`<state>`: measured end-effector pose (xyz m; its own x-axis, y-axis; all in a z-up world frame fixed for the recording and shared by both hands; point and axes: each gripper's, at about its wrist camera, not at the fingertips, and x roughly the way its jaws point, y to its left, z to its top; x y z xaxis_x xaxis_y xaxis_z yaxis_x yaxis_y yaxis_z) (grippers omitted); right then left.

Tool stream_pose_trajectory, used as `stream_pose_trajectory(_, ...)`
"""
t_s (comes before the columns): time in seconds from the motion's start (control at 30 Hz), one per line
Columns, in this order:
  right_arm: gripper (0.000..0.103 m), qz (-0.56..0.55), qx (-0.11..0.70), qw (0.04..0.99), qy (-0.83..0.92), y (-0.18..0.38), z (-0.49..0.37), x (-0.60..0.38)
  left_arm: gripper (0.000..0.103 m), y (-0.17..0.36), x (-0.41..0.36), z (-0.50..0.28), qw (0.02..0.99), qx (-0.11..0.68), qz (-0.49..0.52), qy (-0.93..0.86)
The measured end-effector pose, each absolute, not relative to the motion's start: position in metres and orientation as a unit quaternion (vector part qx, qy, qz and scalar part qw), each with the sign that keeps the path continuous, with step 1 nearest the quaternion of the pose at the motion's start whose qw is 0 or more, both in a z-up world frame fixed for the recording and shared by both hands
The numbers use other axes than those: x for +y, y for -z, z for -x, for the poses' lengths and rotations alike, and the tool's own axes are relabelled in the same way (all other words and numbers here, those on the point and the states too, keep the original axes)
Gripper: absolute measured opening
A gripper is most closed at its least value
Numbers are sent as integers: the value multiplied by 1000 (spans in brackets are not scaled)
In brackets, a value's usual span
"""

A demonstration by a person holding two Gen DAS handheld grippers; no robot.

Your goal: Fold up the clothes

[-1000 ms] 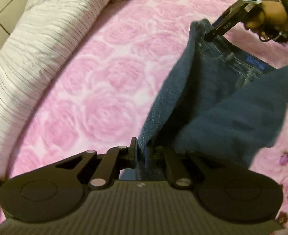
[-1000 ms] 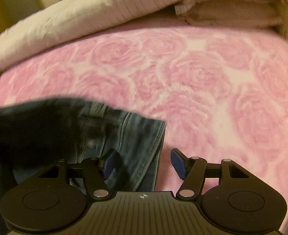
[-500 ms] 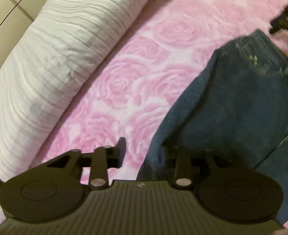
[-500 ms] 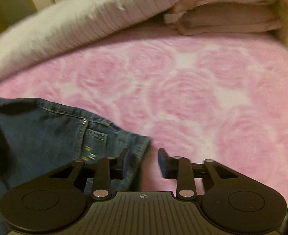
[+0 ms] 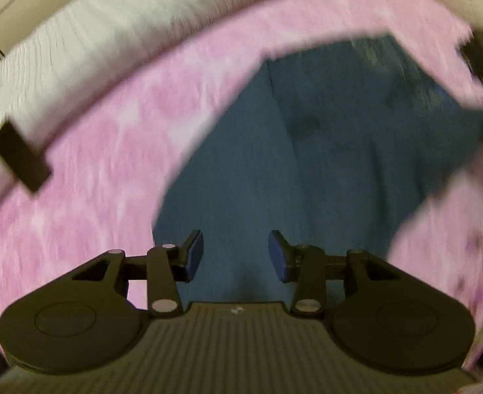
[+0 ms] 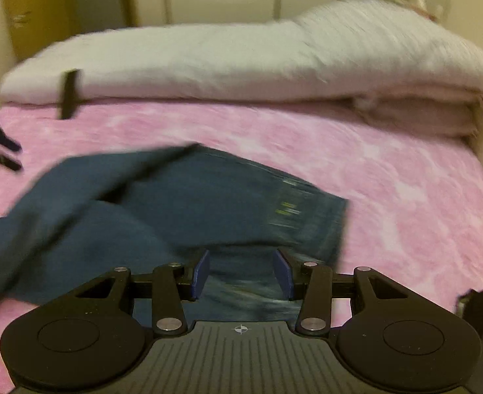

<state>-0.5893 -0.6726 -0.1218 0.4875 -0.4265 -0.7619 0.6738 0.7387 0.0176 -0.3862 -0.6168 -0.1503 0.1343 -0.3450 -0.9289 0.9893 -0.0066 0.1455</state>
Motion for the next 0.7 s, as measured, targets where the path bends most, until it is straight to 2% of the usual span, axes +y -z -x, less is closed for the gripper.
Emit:
stream_pose_trajectory(0.13,45,-223,386,853,270,137,534,-626,41,182,-535,408,567,378,-472,560)
stream_pose_trajectory(0.2,45,-259,384,853,241,146,505,-603,42,197,-495,422,552,361,-484,575)
stream_pose_trajectory(0.37,45,-369,391,818,206,198,427,-566,43,233,-411,445,493,263,-526,641)
stream_pose_trajectory(0.57,45,-408,423,780,216,269,345,-545,45,246,-352,421,499,216,-500,674)
stream_pose_trajectory(0.7,44,-460,408,749,245,284,324,-545,45,241,-338,400,534,214,-472,668)
